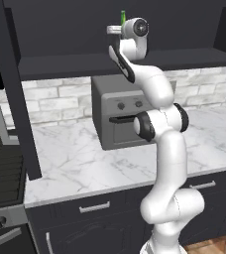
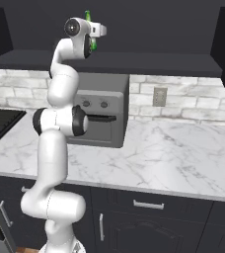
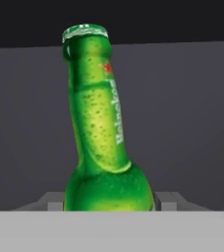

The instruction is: Open the cabinet directly in front. Then move the beer and the cup to the dining counter with the candle on it.

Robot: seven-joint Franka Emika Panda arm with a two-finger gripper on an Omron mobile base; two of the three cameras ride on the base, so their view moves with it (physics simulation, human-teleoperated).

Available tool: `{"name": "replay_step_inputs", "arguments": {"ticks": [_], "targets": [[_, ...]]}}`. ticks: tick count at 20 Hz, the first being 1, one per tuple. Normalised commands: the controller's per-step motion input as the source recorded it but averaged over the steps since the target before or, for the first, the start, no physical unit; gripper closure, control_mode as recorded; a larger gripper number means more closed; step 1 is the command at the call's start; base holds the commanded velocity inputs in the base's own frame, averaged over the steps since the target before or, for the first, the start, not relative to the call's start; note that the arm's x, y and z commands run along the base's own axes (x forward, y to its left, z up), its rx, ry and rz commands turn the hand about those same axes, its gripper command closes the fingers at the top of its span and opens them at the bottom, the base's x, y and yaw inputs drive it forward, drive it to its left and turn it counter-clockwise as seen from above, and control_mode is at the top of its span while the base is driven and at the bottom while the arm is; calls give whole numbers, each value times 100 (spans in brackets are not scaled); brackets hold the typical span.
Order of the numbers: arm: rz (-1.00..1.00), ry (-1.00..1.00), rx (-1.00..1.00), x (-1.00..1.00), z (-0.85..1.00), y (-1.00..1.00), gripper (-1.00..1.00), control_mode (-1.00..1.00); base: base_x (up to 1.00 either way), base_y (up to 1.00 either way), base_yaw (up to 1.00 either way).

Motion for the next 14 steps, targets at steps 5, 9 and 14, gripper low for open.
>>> {"name": "replay_step_inputs", "arguments": {"ticks": [5, 9, 14], "targets": [[0, -2, 0, -30, 0, 0, 100, -100, 0, 0, 0], [0, -3, 0, -99, 0, 0, 100, -100, 0, 0, 0], [0, 0, 0, -100, -2, 0, 100, -100, 0, 0, 0]]}}
